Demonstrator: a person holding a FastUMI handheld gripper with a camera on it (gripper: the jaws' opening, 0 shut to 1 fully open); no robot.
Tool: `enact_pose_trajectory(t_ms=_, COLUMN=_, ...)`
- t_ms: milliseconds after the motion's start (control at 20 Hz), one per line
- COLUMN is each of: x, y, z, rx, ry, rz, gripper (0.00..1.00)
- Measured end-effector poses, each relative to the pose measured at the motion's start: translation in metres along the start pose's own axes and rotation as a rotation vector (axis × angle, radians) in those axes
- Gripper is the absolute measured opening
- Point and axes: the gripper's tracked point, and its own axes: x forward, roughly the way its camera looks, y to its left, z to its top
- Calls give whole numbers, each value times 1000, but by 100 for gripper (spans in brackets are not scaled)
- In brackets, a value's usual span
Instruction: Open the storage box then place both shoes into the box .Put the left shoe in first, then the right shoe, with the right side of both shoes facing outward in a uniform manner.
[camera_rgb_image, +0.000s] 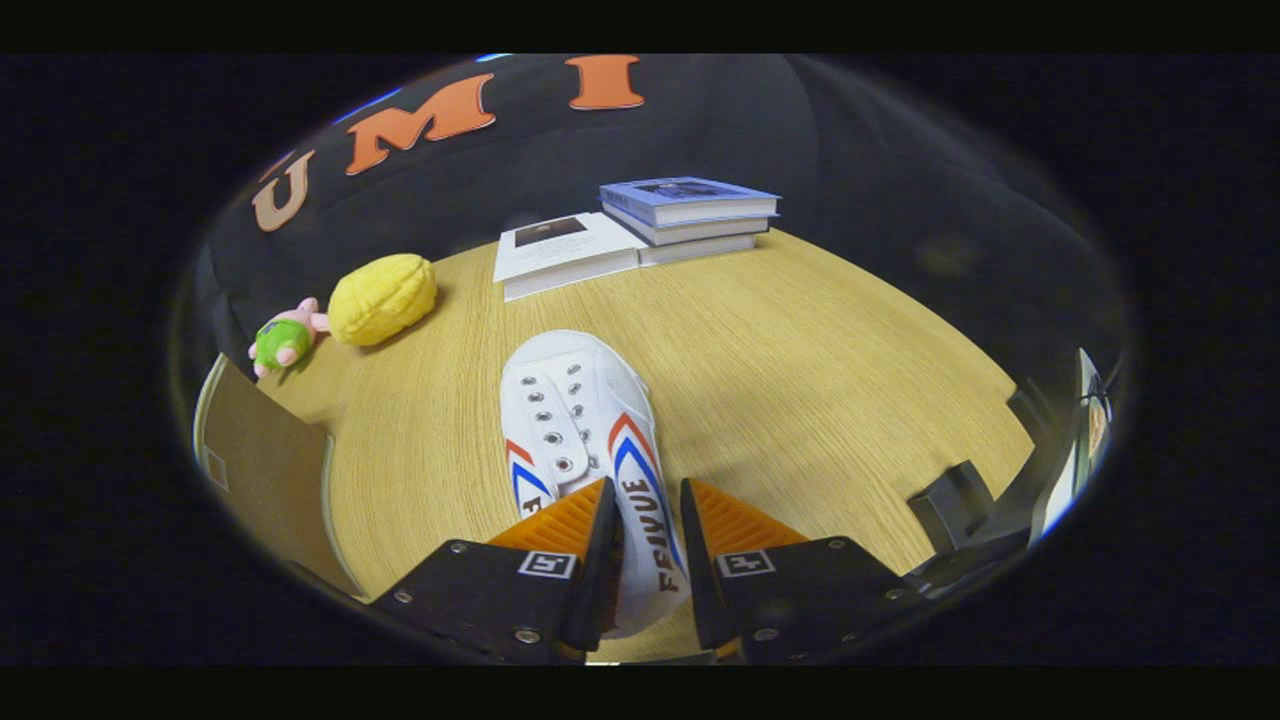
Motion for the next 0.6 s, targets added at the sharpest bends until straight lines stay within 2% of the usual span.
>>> enact_pose_trajectory(t_ms=150, x=1, y=-6, z=4, rx=20, ry=-14, rz=-9, gripper=17)
enact_pose_trajectory(t_ms=300, x=-4, y=-3, z=7, rx=74, ry=-15, rz=16, gripper=1)
enact_pose_trajectory(t_ms=450, x=-22, y=-5, z=24, rx=69, ry=-64, rz=-7, gripper=0)
enact_pose_trajectory(t_ms=600, x=-45, y=14, z=55, rx=74, ry=-120, rz=33, gripper=1)
